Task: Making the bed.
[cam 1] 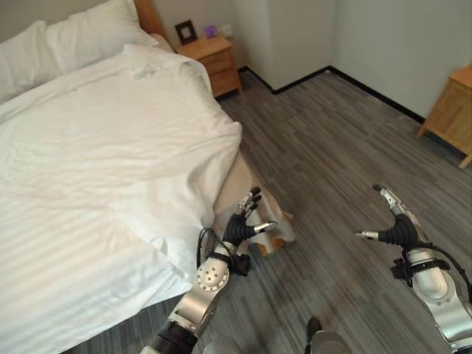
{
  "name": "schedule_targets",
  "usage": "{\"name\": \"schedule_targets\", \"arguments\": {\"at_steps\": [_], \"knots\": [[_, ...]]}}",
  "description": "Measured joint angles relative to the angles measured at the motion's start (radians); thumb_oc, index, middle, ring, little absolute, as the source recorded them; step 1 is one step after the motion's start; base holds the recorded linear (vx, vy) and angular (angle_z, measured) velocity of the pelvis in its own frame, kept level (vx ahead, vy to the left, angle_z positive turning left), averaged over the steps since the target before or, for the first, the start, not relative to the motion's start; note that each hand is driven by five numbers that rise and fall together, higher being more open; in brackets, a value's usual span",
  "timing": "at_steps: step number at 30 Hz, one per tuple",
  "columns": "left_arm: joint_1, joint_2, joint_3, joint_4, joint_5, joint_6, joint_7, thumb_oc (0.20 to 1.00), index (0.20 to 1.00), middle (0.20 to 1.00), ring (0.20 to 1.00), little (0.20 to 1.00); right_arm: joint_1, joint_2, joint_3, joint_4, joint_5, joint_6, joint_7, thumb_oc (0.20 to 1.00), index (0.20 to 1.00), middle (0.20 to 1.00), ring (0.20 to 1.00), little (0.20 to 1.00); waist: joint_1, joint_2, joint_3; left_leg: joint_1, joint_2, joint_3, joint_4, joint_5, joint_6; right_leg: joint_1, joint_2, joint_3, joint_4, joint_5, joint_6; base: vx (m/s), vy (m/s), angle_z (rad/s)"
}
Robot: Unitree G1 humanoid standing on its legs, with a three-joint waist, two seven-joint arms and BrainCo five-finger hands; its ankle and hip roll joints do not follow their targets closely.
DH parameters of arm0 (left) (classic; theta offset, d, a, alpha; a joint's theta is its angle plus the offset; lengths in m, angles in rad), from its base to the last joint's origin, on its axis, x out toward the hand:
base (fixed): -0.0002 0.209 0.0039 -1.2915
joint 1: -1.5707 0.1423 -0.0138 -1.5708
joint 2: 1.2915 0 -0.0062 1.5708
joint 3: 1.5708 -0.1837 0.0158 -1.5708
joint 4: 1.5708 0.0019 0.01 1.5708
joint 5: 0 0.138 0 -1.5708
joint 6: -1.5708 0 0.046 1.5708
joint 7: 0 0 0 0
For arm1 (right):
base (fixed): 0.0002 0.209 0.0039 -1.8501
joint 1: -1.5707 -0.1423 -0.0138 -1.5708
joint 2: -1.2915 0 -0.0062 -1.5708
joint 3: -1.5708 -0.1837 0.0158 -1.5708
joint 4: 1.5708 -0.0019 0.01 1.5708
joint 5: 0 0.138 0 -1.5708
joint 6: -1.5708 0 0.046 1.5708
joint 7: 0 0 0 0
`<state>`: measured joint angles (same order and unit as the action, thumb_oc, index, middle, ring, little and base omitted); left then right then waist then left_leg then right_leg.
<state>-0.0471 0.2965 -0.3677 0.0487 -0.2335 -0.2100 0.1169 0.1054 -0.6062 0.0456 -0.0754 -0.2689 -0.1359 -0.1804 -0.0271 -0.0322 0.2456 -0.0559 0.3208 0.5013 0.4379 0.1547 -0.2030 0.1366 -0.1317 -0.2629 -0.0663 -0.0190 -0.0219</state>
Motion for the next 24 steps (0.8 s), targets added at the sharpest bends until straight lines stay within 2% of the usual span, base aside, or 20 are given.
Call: {"name": "schedule_targets", "arguments": {"at_steps": [2, 4, 5, 6, 7, 8, 9, 10, 12, 13, 15, 16, 17, 18, 19, 20, 21, 22, 23, 24], "knots": [[0.024, 0.025, 0.028, -0.023, -0.001, 0.0, -0.005, 1.0, 1.0, 1.0, 1.0, 1.0, -0.022, 0.005, 0.012, 0.013, -0.007, 0.001, -0.013, 1.0, 1.0, 1.0, 1.0, 1.0, 0.044, 0.017, -0.002, -0.029, -0.034, 0.094, -0.171, 0.003, 0.009, 0.032, 0.037, -0.035, -0.032, 0.009, 0.004, 0.23, -0.138, 0.31], [0.029, 0.035, 0.029, -0.034, -0.001, 0.002, -0.01, 1.0, 1.0, 1.0, 1.0, 1.0, -0.003, 0.012, 0.006, 0.014, -0.008, 0.001, -0.024, 1.0, 1.0, 1.0, 1.0, 1.0, 0.022, 0.018, -0.005, -0.018, -0.056, 0.247, -0.213, 0.006, 0.018, 0.069, 0.043, -0.119, -0.032, -0.022, 0.025, 0.33, -0.099, 0.89], [0.038, 0.04, 0.033, -0.059, -0.001, 0.003, -0.014, 1.0, 1.0, 1.0, 1.0, 1.0, 0.015, 0.011, 0.0, 0.022, -0.011, 0.002, -0.028, 1.0, 1.0, 1.0, 1.0, 1.0, -0.006, 0.014, -0.009, -0.005, -0.049, 0.374, -0.184, -0.025, 0.061, 0.096, 0.049, -0.177, -0.038, -0.043, 0.036, 0.17, 0.053, 1.47], [0.051, 0.054, 0.034, -0.084, -0.001, 0.002, -0.015, 1.0, 1.0, 1.0, 1.0, 1.0, 0.033, -0.001, -0.002, 0.028, -0.015, 0.003, -0.03, 1.0, 1.0, 1.0, 1.0, 1.0, -0.018, 0.018, -0.026, 0.01, -0.053, 0.45, -0.162, -0.052, 0.081, 0.115, 0.057, -0.224, -0.037, -0.065, 0.048, 0.14, 0.044, 1.32], [0.058, 0.068, 0.045, -0.113, -0.001, 0.002, -0.017, 1.0, 1.0, 1.0, 1.0, 1.0, 0.03, -0.01, -0.005, 0.04, -0.028, 0.007, -0.032, 1.0, 1.0, 1.0, 1.0, 1.0, -0.016, 0.018, -0.03, 0.017, -0.087, 0.386, -0.215, -0.088, 0.103, 0.124, 0.061, -0.229, -0.022, -0.074, 0.061, 0.08, 0.039, 0.7], [0.068, 0.076, 0.07, -0.138, -0.001, 0.001, -0.015, 1.0, 1.0, 1.0, 1.0, 1.0, 0.012, -0.015, -0.011, 0.054, -0.039, 0.013, -0.032, 1.0, 1.0, 1.0, 1.0, 1.0, 0.03, 0.028, -0.04, 0.053, -0.141, 0.303, -0.319, -0.113, 0.138, 0.124, 0.058, -0.226, 0.01, -0.094, 0.091, 0.18, 0.088, 0.52], [0.067, 0.088, 0.091, -0.151, -0.001, 0.001, -0.018, 1.0, 1.0, 1.0, 1.0, 1.0, 0.003, -0.014, -0.029, 0.056, -0.048, 0.018, -0.032, 1.0, 1.0, 1.0, 1.0, 1.0, 0.028, 0.034, -0.045, 0.078, -0.172, 0.305, -0.378, -0.146, 0.216, 0.133, 0.049, -0.257, 0.059, -0.123, 0.13, 0.2, 0.069, 0.49], [0.073, 0.083, 0.111, -0.149, -0.001, 0.002, -0.016, 1.0, 1.0, 1.0, 1.0, 1.0, -0.006, -0.018, -0.037, 0.051, -0.06, 0.028, -0.029, 1.0, 1.0, 1.0, 1.0, 1.0, 0.026, 0.024, -0.041, 0.095, -0.191, 0.294, -0.403, -0.164, 0.222, 0.099, 0.02, -0.263, 0.177, -0.156, 0.174, 0.18, 0.049, 0.82], [0.091, 0.097, 0.123, -0.156, -0.001, 0.002, -0.014, 1.0, 1.0, 1.0, 1.0, 1.0, -0.009, -0.036, -0.041, 0.002, -0.097, 0.034, -0.028, 1.0, 1.0, 1.0, 1.0, 1.0, 0.012, 0.034, -0.049, 0.148, -0.207, 0.251, -0.461, -0.141, 0.244, 0.009, -0.061, -0.245, 0.496, -0.164, 0.203, 0.12, -0.011, 0.68], [0.091, 0.118, 0.136, -0.154, 0.0, 0.002, -0.013, 1.0, 1.0, 1.0, 1.0, 1.0, -0.016, -0.034, -0.041, -0.064, -0.125, 0.032, -0.028, 1.0, 1.0, 1.0, 1.0, 1.0, 0.004, 0.007, -0.049, 0.183, -0.241, 0.213, -0.486, -0.139, 0.248, -0.103, -0.146, -0.202, 0.782, -0.119, 0.234, 0.07, -0.082, 0.86], [0.087, 0.147, 0.145, -0.154, 0.002, 0.003, -0.009, 1.0, 1.0, 1.0, 1.0, 1.0, -0.02, -0.012, -0.035, -0.122, -0.13, 0.017, -0.029, 1.0, 1.0, 1.0, 1.0, 1.0, -0.011, -0.028, -0.062, 0.186, -0.259, 0.16, -0.487, -0.15, 0.259, -0.201, -0.19, -0.126, 0.909, -0.127, 0.255, 0.02, -0.093, 0.92], [0.082, 0.16, 0.144, -0.153, 0.002, 0.004, -0.004, 1.0, 1.0, 1.0, 1.0, 1.0, -0.035, -0.002, -0.033, -0.129, -0.148, 0.01, -0.029, 1.0, 1.0, 1.0, 1.0, 1.0, -0.011, -0.036, -0.059, 0.182, -0.257, 0.142, -0.482, -0.151, 0.26, -0.252, -0.18, -0.086, 0.919, -0.127, 0.255, 0.15, -0.126, 0.94], [0.08, 0.171, 0.146, -0.154, 0.002, 0.004, -0.004, 1.0, 1.0, 1.0, 1.0, 1.0, -0.053, -0.006, -0.023, -0.128, -0.159, 0.004, -0.028, 1.0, 1.0, 1.0, 1.0, 1.0, -0.017, -0.029, -0.056, 0.18, -0.245, 0.13, -0.479, -0.153, 0.263, -0.277, -0.171, -0.082, 0.873, -0.123, 0.252, 0.19, -0.189, 1.09], [0.079, 0.17, 0.146, -0.15, 0.0, 0.004, -0.006, 1.0, 1.0, 1.0, 1.0, 1.0, -0.072, -0.005, -0.015, -0.128, -0.176, 0.014, -0.03, 1.0, 1.0, 1.0, 1.0, 1.0, -0.003, -0.013, -0.056, 0.169, -0.245, 0.033, -0.487, -0.16, 0.255, -0.291, -0.127, -0.028, 0.708, -0.154, 0.233, 0.15, -0.143, 1.64], [0.065, 0.155, 0.14, -0.14, -0.001, 0.004, -0.006, 1.0, 1.0, 1.0, 1.0, 1.0, -0.071, -0.016, -0.016, -0.136, -0.189, 0.021, -0.031, 1.0, 1.0, 1.0, 1.0, 1.0, -0.024, 0.002, -0.056, 0.15, -0.248, -0.046, -0.487, -0.16, 0.252, -0.258, -0.096, 0.031, 0.537, -0.159, 0.224, 0.1, -0.152, 1.95], [0.058, 0.15, 0.139, -0.143, -0.001, 0.003, -0.006, 1.0, 1.0, 1.0, 1.0, 1.0, -0.087, -0.033, -0.014, -0.132, -0.197, 0.02, -0.027, 1.0, 1.0, 1.0, 1.0, 1.0, -0.045, -0.006, -0.057, 0.148, -0.267, -0.052, -0.49, -0.146, 0.268, -0.239, -0.119, 0.022, 0.445, -0.119, 0.232, 0.12, -0.165, 1.64], [0.072, 0.161, 0.143, -0.146, -0.001, 0.003, -0.006, 1.0, 1.0, 1.0, 1.0, 1.0, -0.11, -0.036, -0.007, -0.118, -0.204, 0.02, -0.025, 1.0, 1.0, 1.0, 1.0, 1.0, -0.021, -0.007, -0.057, 0.155, -0.284, -0.057, -0.491, -0.146, 0.267, -0.253, -0.145, 0.011, 0.43, -0.061, 0.231, 0.18, -0.256, 0.91], [0.087, 0.151, 0.142, -0.139, -0.003, 0.004, -0.008, 1.0, 1.0, 1.0, 1.0, 1.0, -0.129, -0.034, -0.004, -0.105, -0.204, 0.02, -0.03, 1.0, 1.0, 1.0, 1.0, 1.0, 0.0, 0.008, -0.055, 0.157, -0.288, -0.118, -0.488, -0.155, 0.255, -0.264, -0.114, 0.1, 0.395, -0.067, 0.21, 0.19, -0.282, 0.82], [0.088, 0.125, 0.139, -0.121, -0.023, 0.003, -0.008, 1.0, 1.0, 1.0, 1.0, 1.0, -0.115, -0.04, -0.007, -0.099, -0.204, 0.024, -0.031, 1.0, 1.0, 1.0, 1.0, 1.0, -0.011, 0.037, -0.062, 0.142, -0.276, -0.187, -0.494, -0.155, 0.251, -0.242, -0.057, 0.236, 0.315, -0.078, 0.189, 0.15, -0.264, 1.41], [0.087, 0.108, 0.143, -0.11, -0.04, 0.003, -0.014, 1.0, 1.0, 1.0, 1.0, 1.0, -0.105, -0.04, -0.008, -0.097, -0.204, 0.034, -0.03, 1.0, 1.0, 1.0, 1.0, 1.0, -0.031, 0.056, -0.064, 0.127, -0.269, -0.259, -0.5, -0.142, 0.238, -0.213, -0.007, 0.36, 0.232, -0.076, 0.191, 0.09, -0.172, 1.96]]}}
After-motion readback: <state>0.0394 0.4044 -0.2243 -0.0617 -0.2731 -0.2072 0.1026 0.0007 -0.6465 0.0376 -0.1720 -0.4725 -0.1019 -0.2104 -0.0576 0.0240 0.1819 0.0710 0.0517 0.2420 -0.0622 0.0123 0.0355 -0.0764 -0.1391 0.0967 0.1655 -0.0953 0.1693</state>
